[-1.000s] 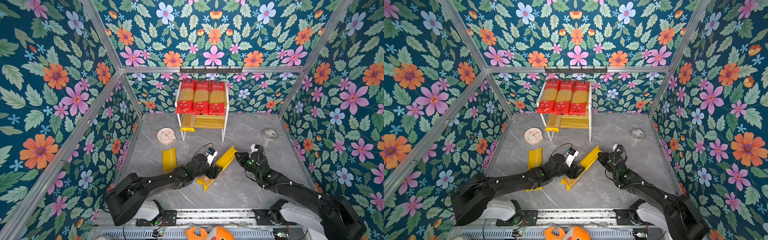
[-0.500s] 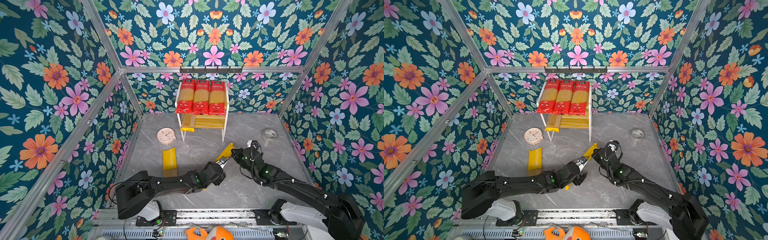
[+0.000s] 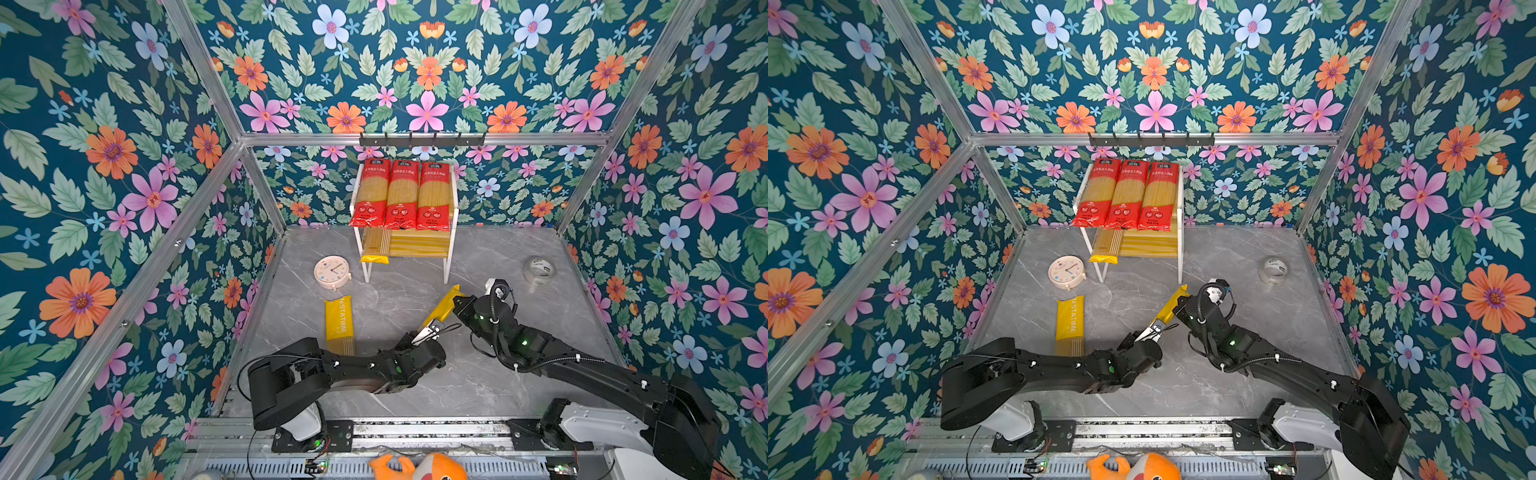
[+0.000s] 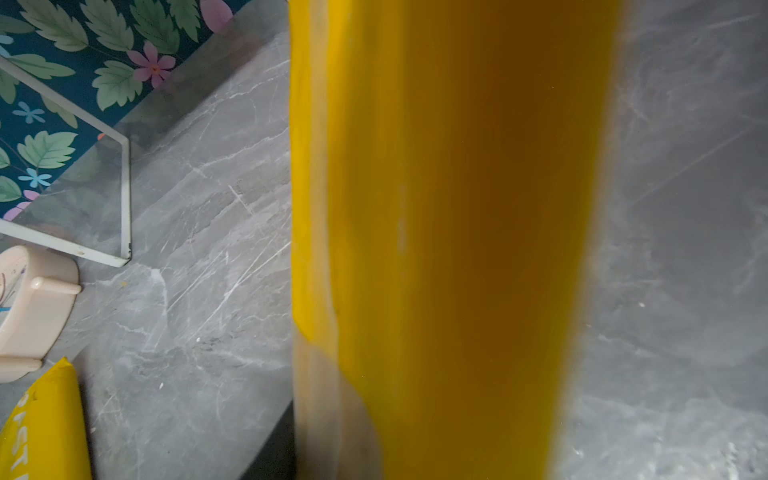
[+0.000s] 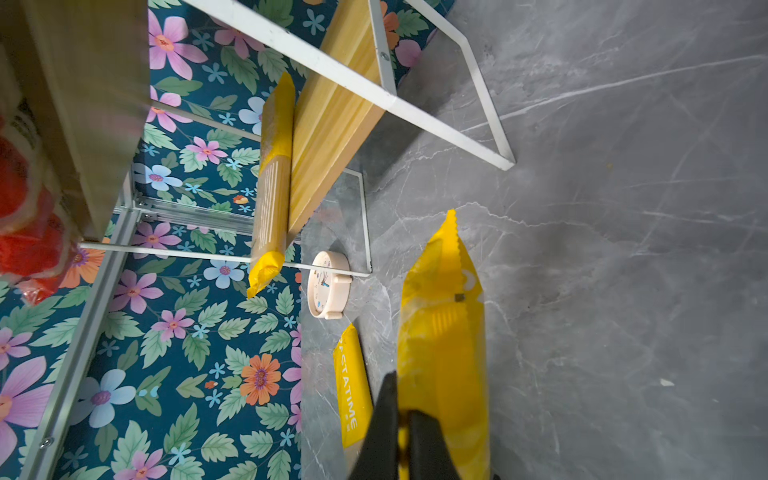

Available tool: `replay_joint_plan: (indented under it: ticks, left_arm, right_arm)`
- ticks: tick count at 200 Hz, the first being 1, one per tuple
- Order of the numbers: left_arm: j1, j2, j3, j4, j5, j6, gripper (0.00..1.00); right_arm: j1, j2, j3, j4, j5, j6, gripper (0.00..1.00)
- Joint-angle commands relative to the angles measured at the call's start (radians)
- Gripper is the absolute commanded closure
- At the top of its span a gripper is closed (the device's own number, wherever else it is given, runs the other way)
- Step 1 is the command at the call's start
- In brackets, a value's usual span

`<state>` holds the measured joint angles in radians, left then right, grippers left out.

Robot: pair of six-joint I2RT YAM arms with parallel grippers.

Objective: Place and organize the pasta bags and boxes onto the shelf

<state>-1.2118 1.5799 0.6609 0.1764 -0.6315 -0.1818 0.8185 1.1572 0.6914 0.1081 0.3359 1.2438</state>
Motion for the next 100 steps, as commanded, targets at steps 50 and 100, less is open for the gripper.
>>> replay_joint_plan:
  ticks: [50,100]
  left_arm:
    - [0.002,0.015,0.022,-0.016,-0.121,-0.108,0.9]
    - [0.003,-0.022,0.009,-0.008,-0.128,-0.118,0.99]
  right_arm:
    - [0.008,-0.01,-0.006,0.107,-0.003,-0.001,0.96]
    - [0.007,-0.029,-0.021,0.149,-0.037,-0.087,0.77]
